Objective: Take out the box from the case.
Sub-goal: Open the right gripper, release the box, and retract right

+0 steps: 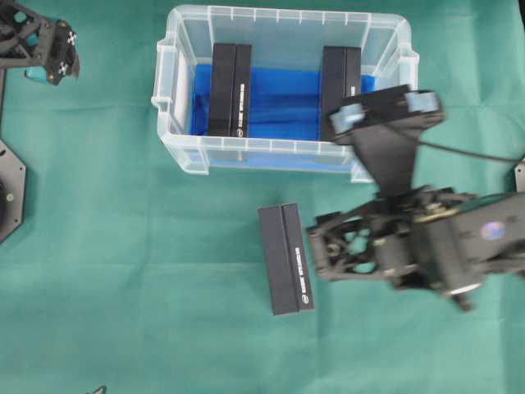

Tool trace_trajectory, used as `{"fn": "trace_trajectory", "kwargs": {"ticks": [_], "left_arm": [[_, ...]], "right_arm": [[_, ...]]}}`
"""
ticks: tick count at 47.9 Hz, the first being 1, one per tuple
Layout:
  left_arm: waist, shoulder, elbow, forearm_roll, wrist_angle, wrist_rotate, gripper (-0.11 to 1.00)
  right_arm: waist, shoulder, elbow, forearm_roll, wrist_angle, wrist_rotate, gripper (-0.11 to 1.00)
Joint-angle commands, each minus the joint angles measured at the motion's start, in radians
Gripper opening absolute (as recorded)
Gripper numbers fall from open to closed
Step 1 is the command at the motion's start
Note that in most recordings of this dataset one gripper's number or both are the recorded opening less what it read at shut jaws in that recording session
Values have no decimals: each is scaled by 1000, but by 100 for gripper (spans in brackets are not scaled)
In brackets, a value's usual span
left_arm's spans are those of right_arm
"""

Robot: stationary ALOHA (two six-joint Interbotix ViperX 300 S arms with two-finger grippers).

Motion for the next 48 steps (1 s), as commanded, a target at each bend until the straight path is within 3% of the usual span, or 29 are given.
{"fn": "trace_trajectory", "kwargs": {"ticks": [1, 13, 26, 41, 48], "left_arm": [[-15, -11, -9, 0, -3, -3, 93], [-32, -14, -6, 0, -3, -44, 93], [-51, -14, -6, 0, -6, -77, 93], [-81, -12, -6, 0, -8, -95, 93], [-92, -9, -8, 0, -8, -114, 93]], "right_arm": [[14, -87, 54, -3, -18, 9, 93], [63, -261, 259, -3, -58, 80, 93], [124, -399, 385, -3, -57, 156, 93], [89, -413, 408, -58, -60, 133, 93], [6, -448, 440, -60, -61, 41, 93]]}}
